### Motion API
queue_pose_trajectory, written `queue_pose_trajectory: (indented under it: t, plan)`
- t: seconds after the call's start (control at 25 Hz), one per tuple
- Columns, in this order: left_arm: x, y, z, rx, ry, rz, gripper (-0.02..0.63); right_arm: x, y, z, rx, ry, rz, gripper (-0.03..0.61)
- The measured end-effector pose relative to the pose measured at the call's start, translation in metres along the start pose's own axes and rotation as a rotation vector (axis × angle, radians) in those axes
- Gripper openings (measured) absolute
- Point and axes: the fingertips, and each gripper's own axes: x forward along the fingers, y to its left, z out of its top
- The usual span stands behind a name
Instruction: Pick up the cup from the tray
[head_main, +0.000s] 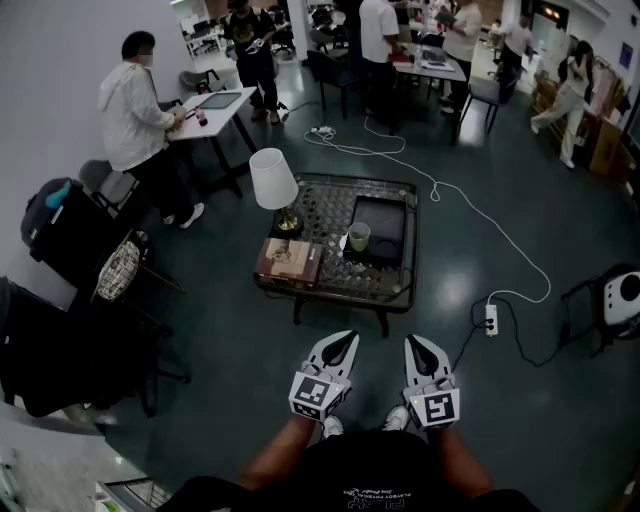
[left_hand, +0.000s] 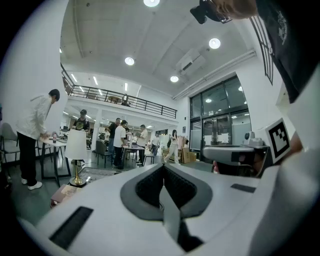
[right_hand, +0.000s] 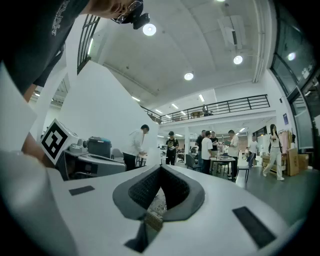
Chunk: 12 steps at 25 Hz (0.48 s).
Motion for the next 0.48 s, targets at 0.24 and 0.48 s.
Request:
queue_pose_trajectory:
  t: [0.24, 0.48]
  plan:
    - [0.002, 0.0, 0.001, 0.006, 0.005, -0.015, 0.011, 0.004, 0.003, 0.006, -0.015, -0.022, 0.004, 0.008]
    - [-0.009, -0.003, 0.0, 0.014, 0.006, -0.01, 0.011, 0.001, 0.013, 0.005, -0.015, -0.024, 0.018, 0.008]
